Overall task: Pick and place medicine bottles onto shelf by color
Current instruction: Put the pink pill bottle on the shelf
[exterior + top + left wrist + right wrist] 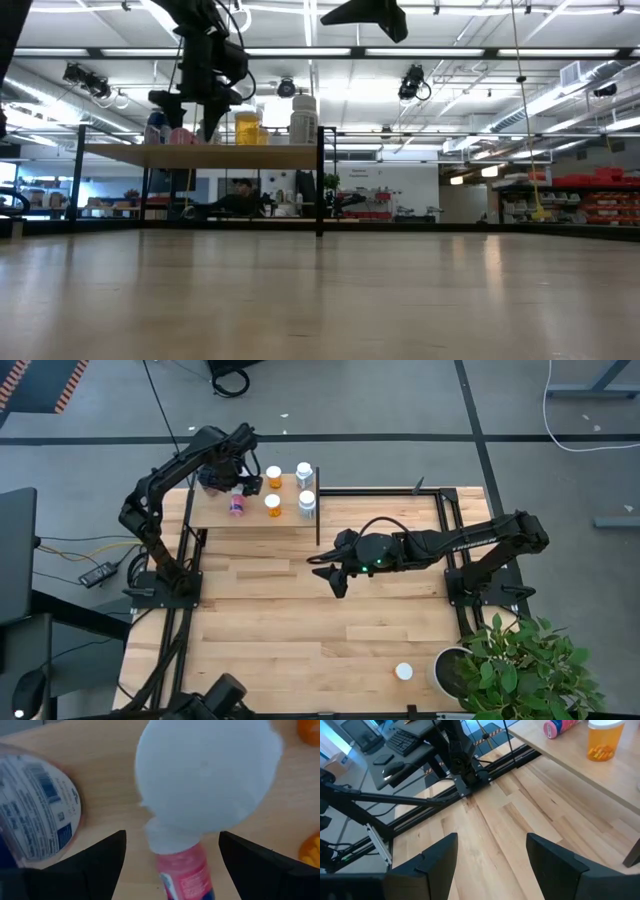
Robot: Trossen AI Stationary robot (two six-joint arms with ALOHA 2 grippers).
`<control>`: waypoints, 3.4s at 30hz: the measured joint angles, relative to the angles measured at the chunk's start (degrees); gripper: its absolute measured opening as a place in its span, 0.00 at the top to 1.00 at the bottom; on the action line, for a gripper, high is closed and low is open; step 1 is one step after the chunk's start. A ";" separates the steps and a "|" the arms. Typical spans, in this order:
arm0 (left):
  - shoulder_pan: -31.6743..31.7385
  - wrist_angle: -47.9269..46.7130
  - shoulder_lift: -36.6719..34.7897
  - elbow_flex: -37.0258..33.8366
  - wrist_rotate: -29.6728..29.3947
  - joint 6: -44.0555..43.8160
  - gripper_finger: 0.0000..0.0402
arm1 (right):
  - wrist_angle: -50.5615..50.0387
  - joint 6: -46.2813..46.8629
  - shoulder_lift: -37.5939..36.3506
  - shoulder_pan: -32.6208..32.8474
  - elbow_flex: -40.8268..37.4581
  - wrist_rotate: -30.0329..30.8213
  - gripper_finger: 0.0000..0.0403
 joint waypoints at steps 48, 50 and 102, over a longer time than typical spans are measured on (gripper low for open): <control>-9.19 -6.17 0.15 0.00 0.30 -6.21 0.45 | -0.04 -1.38 -0.02 0.00 0.00 0.02 0.40; -9.48 -6.92 0.15 0.00 1.02 -6.96 0.45 | -0.05 -1.38 -0.02 0.00 0.00 0.00 0.40; -5.64 -0.01 -0.22 -1.25 -3.09 -0.70 0.39 | -0.46 0.02 -0.02 -1.01 0.02 -0.88 0.40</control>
